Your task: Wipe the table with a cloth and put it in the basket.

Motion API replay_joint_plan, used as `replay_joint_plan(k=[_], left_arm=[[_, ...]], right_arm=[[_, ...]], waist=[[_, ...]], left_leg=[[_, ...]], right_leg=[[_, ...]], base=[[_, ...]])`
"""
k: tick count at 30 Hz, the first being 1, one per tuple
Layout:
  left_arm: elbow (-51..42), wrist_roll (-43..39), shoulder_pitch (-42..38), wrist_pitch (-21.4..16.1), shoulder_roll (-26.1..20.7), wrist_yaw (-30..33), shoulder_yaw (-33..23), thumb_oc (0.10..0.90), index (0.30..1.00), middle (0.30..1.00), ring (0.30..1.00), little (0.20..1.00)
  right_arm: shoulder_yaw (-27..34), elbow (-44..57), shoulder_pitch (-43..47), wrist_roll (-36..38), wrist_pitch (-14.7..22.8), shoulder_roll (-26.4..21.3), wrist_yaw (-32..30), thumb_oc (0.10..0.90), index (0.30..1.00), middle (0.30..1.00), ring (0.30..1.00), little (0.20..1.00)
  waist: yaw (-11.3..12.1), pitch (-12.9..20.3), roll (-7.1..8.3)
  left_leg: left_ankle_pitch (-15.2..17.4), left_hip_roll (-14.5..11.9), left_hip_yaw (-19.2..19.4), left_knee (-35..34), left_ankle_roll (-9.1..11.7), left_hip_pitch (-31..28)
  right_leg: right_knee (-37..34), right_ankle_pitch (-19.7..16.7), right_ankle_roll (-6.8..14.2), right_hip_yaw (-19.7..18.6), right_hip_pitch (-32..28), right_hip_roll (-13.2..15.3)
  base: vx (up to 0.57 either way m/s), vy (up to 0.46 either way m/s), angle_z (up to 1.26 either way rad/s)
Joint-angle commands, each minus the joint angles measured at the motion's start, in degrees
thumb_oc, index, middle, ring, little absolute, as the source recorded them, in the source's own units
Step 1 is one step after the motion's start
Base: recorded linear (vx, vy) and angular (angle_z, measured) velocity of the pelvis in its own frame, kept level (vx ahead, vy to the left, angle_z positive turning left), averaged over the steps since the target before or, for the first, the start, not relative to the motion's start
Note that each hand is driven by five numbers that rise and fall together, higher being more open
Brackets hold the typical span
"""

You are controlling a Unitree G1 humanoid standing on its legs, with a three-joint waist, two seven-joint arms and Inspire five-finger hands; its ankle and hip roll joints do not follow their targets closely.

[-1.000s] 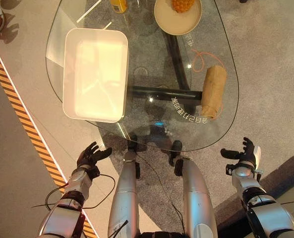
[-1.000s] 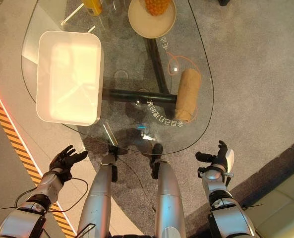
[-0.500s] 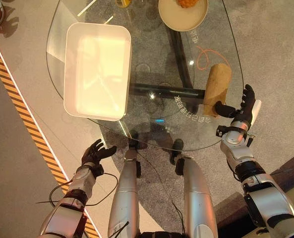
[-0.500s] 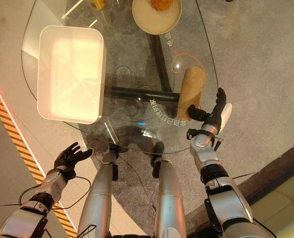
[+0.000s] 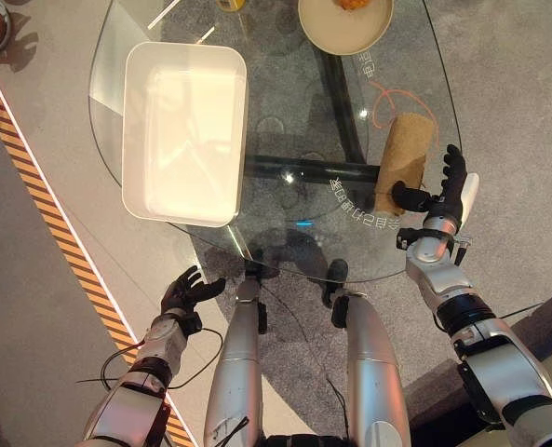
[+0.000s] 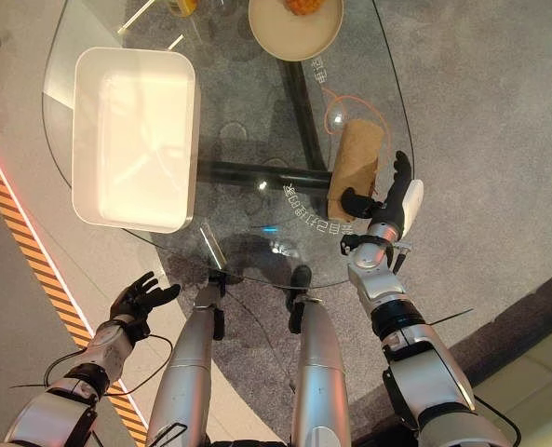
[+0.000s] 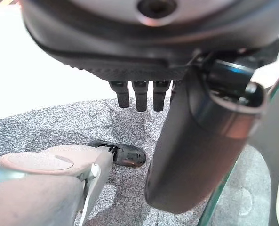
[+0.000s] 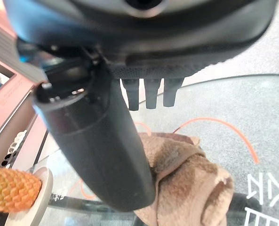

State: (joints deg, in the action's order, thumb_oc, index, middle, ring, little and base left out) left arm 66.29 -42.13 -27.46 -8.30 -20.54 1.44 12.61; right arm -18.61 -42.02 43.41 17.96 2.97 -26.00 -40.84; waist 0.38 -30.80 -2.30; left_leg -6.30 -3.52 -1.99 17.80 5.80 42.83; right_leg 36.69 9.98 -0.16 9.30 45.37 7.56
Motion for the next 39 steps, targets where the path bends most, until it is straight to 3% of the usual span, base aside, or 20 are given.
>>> replay_joint_plan(k=[1, 18, 29, 39], left_arm=[[1.4, -1.82, 0.82, -2.45, 1.08, 0.18, -0.61, 0.8, 0.9, 0.9, 0.9, 0.9], [-0.19, -1.04, 2.03, -2.42, 2.57, 1.19, -0.22, 0.8, 0.9, 0.9, 0.9, 0.9], [-1.14, -1.41, 3.87, -3.42, 3.29, 1.9, -0.66, 0.8, 0.9, 0.9, 0.9, 0.9], [-2.57, -1.19, 5.26, -3.44, 3.05, 2.28, -1.78, 0.8, 0.9, 0.9, 0.9, 0.9]], right_arm=[[-0.96, 4.45, 4.97, -1.77, 1.51, -3.84, -2.55, 0.8, 0.9, 0.9, 0.9, 0.9], [-1.37, 5.87, 4.66, -0.55, 0.58, -2.91, -2.7, 0.8, 0.9, 0.9, 0.9, 0.9], [2.4, 14.1, -0.86, -1.92, 3.33, -1.93, -8.78, 0.8, 0.9, 0.9, 0.9, 0.9], [4.69, 22.03, -6.3, -4.36, 3.73, -1.58, -8.42, 0.8, 0.9, 0.9, 0.9, 0.9]], waist=[[0.49, 1.0, -1.26], [0.42, 1.0, -1.5], [-0.63, 1.0, -1.03], [-1.66, 1.0, -0.33]], left_leg=[[7.11, 4.02, 3.43, 6.35, -3.49, -0.61], [7.08, 4.17, 4.01, 5.88, -3.64, -1.52], [7.19, 4.05, 4.24, 5.72, -3.85, -1.39], [7.28, 3.84, 4.47, 5.43, -4.06, -1.55]], right_leg=[[-9.88, -6.29, 1.9, -2.8, -1.72, -2.81], [-9.48, -6.03, 1.68, -2.76, -2.1, -3.0], [-9.04, -5.97, 1.74, -3.29, -1.58, -3.79], [-9.38, -6.12, 1.9, -3.61, -1.67, -4.1]], base=[[0.0, 0.0, 0.0], [0.0, 0.0, 0.0], [0.0, 0.0, 0.0], [0.0, 0.0, 0.0]])
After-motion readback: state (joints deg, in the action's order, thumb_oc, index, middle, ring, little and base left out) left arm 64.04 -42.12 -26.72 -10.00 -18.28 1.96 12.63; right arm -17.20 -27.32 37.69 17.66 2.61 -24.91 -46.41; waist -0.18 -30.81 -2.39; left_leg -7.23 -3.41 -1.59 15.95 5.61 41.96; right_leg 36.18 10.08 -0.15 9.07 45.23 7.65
